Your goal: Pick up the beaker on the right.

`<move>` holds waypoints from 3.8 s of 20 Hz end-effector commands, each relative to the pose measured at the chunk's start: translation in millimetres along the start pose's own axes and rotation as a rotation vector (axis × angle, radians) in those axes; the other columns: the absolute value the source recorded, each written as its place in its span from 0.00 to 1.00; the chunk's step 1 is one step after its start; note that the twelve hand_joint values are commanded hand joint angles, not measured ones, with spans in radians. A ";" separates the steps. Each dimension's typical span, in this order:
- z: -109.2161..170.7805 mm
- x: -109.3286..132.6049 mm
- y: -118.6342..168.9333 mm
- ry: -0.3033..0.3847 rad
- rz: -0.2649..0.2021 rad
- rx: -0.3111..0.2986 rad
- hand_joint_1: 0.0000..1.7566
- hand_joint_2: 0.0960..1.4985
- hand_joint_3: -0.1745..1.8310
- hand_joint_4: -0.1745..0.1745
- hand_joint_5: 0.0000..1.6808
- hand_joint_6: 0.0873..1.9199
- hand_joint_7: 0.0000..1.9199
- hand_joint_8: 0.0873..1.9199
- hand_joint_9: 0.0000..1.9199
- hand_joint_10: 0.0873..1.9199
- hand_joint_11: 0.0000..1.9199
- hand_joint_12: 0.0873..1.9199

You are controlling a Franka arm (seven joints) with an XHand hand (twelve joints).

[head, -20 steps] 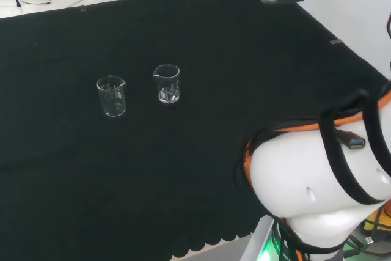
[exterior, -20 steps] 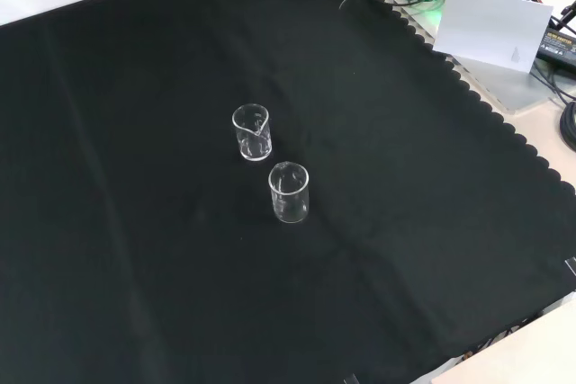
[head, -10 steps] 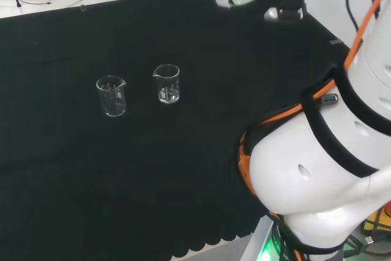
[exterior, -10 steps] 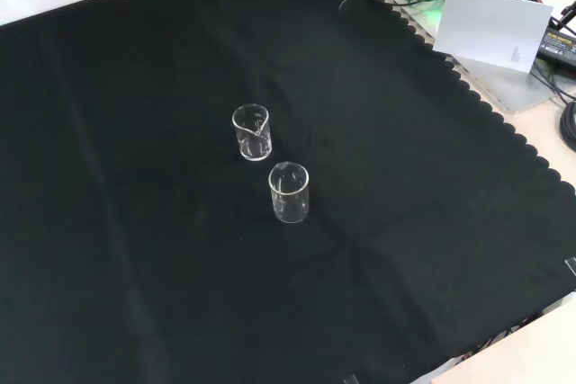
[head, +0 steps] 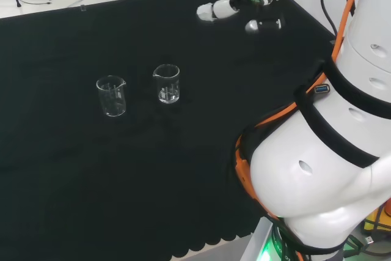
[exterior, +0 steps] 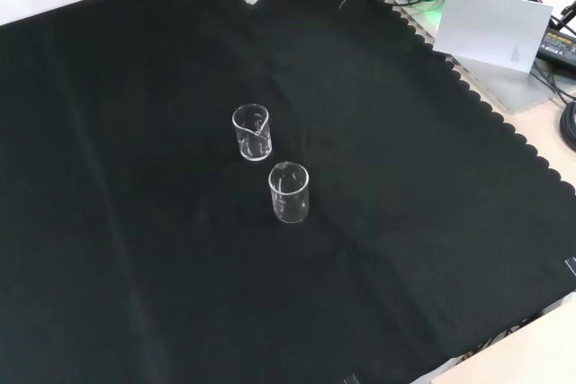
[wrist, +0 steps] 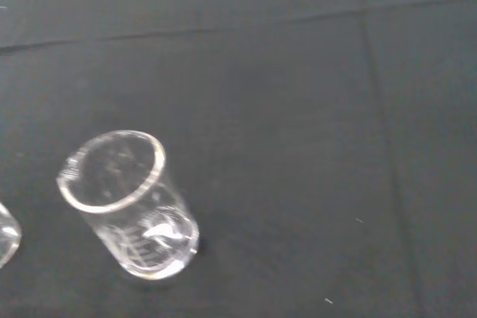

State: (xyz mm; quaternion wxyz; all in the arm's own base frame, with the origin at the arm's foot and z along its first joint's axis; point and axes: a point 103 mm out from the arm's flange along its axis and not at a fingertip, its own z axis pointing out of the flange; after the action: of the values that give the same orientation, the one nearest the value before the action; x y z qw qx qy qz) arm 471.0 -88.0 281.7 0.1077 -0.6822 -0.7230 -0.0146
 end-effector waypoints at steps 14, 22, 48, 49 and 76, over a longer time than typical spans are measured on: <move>103.2 -34.6 39.9 0.159 -0.147 0.124 0.27 0.48 0.15 0.51 0.11 0.00 0.07 0.22 0.10 0.30 0.00 0.46; 124.1 -33.1 43.0 0.158 -0.227 0.132 0.27 0.46 0.15 0.52 0.09 0.00 0.06 0.21 0.09 0.29 0.00 0.44; 196.0 1.2 70.4 0.306 -0.350 0.161 0.42 0.32 0.34 0.48 0.10 0.00 0.07 0.22 0.12 0.26 0.00 0.49; 197.9 2.2 70.9 0.310 -0.355 0.165 0.41 0.31 0.35 0.48 0.10 0.00 0.07 0.22 0.12 0.26 0.00 0.49; 241.7 31.9 80.1 0.477 -0.404 0.148 0.42 0.30 0.37 0.46 0.24 0.00 0.15 0.24 0.18 0.27 0.00 0.53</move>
State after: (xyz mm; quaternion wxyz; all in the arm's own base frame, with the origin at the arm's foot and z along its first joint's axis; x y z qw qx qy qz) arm 514.9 -14.7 42.7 0.3151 -0.4929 -0.8008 -0.1284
